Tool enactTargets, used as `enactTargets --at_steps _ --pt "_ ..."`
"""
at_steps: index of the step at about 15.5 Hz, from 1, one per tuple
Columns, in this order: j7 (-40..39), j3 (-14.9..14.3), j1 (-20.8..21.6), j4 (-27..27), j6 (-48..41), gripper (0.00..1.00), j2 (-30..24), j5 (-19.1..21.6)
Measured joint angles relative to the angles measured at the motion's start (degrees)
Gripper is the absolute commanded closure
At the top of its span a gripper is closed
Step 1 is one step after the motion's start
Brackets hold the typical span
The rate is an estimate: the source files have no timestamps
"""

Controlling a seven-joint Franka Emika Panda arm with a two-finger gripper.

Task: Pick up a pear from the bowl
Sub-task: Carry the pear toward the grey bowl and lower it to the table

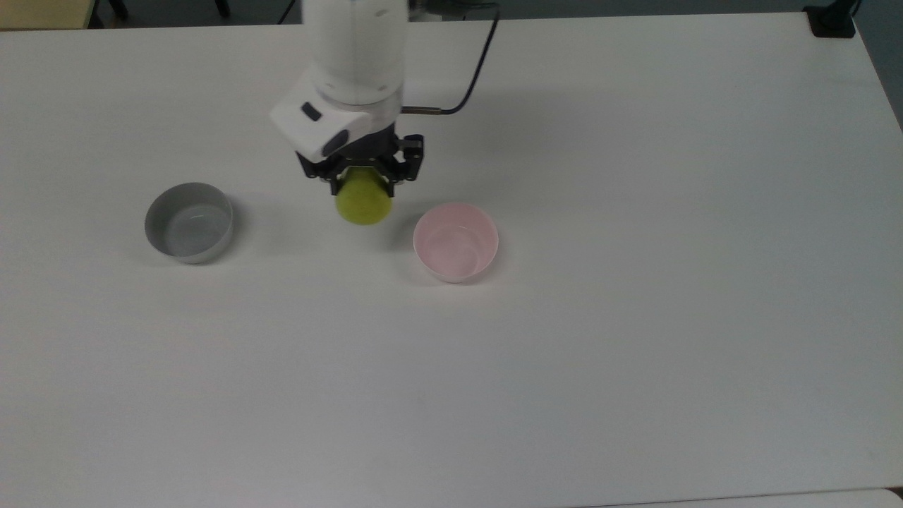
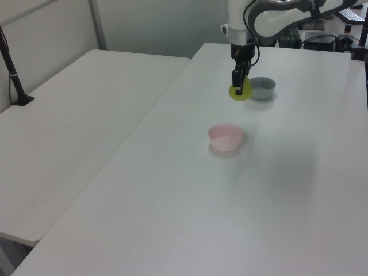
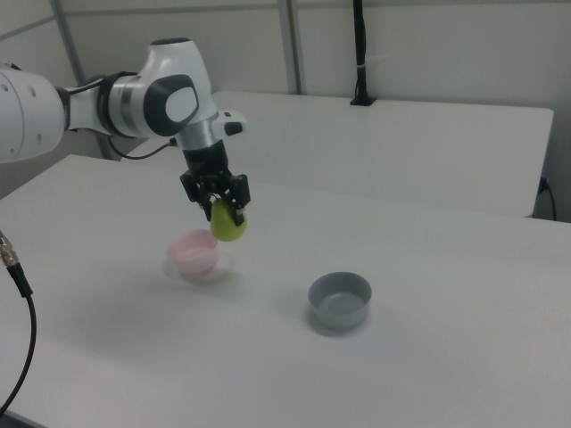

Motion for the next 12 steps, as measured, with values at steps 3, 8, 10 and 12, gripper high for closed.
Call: enactTargets --at_steps 3,8,10,12 --pt "-2.4 0.0 -2.3 -0.1 0.0 0.36 0.4 0.0" --pt "-3.0 0.0 -4.0 -0.6 2.4 0.35 3.7 0.0" --pt "-3.0 0.0 -4.1 -0.8 4.4 0.34 5.5 0.0" --pt "-3.0 0.0 -4.1 -0.8 6.4 0.3 7.4 0.0"
